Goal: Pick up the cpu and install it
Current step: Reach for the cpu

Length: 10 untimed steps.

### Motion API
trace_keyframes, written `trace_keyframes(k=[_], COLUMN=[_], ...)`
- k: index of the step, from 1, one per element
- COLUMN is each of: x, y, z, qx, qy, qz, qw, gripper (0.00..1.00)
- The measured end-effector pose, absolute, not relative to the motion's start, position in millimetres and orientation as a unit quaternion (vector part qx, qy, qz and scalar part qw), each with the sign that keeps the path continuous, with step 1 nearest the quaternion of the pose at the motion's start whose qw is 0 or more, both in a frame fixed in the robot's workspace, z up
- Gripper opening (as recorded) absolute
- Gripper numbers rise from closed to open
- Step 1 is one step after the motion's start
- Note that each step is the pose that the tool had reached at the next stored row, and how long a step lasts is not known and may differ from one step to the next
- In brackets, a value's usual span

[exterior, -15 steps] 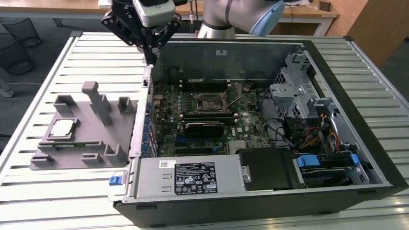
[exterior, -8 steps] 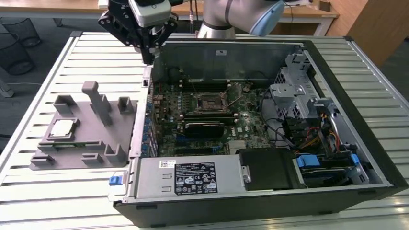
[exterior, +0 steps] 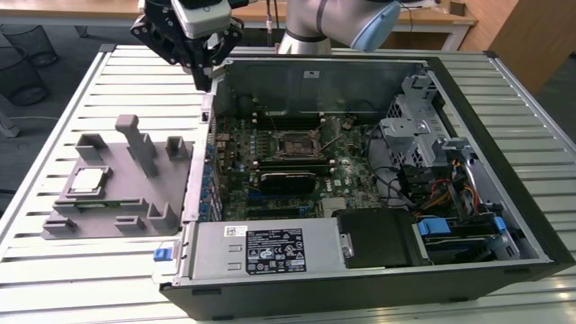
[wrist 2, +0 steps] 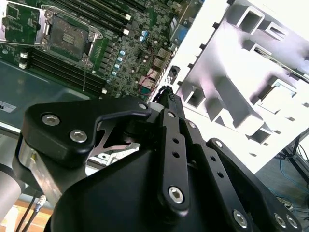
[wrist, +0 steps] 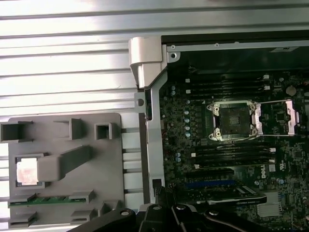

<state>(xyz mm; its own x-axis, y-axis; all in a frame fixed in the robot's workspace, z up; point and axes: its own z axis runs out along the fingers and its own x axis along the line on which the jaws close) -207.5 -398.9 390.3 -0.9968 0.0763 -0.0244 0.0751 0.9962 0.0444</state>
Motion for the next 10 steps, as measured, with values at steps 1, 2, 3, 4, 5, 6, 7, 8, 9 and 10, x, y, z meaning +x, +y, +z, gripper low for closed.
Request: trace_keyframes(k=[1,2,3,4,5,6,7,8,9,10], x=[-208.7,-210.0,-211.2,-212.4,-213.6,-214.6,-215.7,-216.8,-217.8,-218.9], y=[-398.9,-399.0,-398.9,-398.9,-398.9,-398.9,-399.0,-399.0,-399.0,-398.9], z=[390.2,390.2,390.1,390.0,390.0,389.9,389.8,389.8,389.7,389.7], qx=[0.038,0.038,0.038,0.038,0.038,0.038,0.038,0.038,0.038,0.038], qy=[0.999,0.999,0.999,0.999,0.999,0.999,0.999,0.999,0.999,0.999], qz=[0.022,0.022,0.022,0.022,0.022,0.022,0.022,0.022,0.022,0.022], qw=[0.013,0.013,0.013,0.013,0.013,0.013,0.013,0.013,0.013,0.013], gripper=[0.11,0.11,0.11,0.11,0.11,0.11,0.11,0.11,0.11,0.11])
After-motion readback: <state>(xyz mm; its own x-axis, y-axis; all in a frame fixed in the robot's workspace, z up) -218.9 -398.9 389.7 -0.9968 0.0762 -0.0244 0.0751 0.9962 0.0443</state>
